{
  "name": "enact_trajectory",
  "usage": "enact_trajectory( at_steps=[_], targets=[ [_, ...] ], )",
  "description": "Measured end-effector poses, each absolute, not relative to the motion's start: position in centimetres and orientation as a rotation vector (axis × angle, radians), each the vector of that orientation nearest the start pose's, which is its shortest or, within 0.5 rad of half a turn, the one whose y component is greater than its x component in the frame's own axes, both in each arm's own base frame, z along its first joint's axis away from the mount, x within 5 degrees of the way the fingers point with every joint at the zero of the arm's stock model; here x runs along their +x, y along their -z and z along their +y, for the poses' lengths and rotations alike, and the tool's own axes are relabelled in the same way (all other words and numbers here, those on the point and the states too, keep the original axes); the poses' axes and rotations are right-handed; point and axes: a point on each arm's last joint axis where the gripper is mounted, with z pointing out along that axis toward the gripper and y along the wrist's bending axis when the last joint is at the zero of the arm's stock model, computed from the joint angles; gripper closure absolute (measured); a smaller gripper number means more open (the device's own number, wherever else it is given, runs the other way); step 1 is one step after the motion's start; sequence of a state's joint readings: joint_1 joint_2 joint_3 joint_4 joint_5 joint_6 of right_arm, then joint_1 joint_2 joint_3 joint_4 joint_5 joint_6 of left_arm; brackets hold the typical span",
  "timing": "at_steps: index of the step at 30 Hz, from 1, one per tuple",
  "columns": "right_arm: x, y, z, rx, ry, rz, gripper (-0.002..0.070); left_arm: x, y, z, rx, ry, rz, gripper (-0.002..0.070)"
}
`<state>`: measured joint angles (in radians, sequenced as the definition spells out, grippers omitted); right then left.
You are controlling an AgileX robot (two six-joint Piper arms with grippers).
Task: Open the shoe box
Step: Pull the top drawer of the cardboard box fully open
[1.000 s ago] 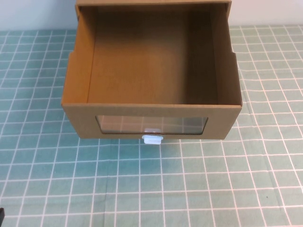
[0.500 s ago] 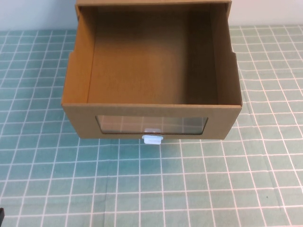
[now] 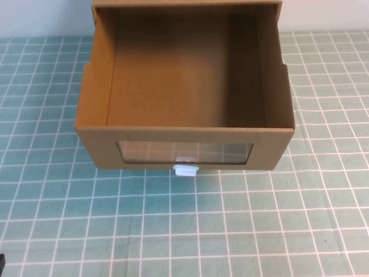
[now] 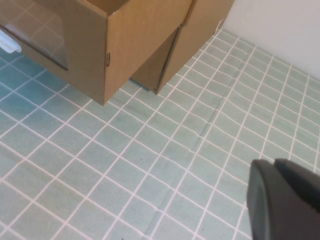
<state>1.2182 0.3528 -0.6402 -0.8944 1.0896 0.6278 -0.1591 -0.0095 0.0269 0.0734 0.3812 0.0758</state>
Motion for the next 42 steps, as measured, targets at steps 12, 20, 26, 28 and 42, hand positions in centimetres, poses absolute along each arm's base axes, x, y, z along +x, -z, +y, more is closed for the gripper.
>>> enact_trajectory(
  at_steps=[12, 20, 26, 28, 42],
  targets=[
    [7.0, -34.6, 0.7, -0.339, -0.122, 1.675, 0.0689, 5.2, -17.1, -0.6, 0.265, -0.015, 1.860, 0.0680],
    [7.6, -34.5, 1.4, -0.106, -0.179, 1.371, 0.0689, 5.2, -17.1, -0.6, 0.266, -0.017, 1.860, 0.0680],
    [7.5, -34.6, 1.8, -0.098, -0.231, 1.293, 0.0689, 5.2, -17.1, -0.6, 0.266, -0.017, 1.860, 0.0680],
    [7.5, -34.6, 1.8, -0.101, -0.241, 1.291, 0.0689, 5.2, -17.1, -0.6, 0.266, -0.017, 1.860, 0.0680],
    [7.5, -29.7, 0.9, 0.003, -0.193, 1.361, 0.0689, 5.2, -17.1, -0.6, 0.266, -0.017, 1.860, 0.0680]
  ],
)
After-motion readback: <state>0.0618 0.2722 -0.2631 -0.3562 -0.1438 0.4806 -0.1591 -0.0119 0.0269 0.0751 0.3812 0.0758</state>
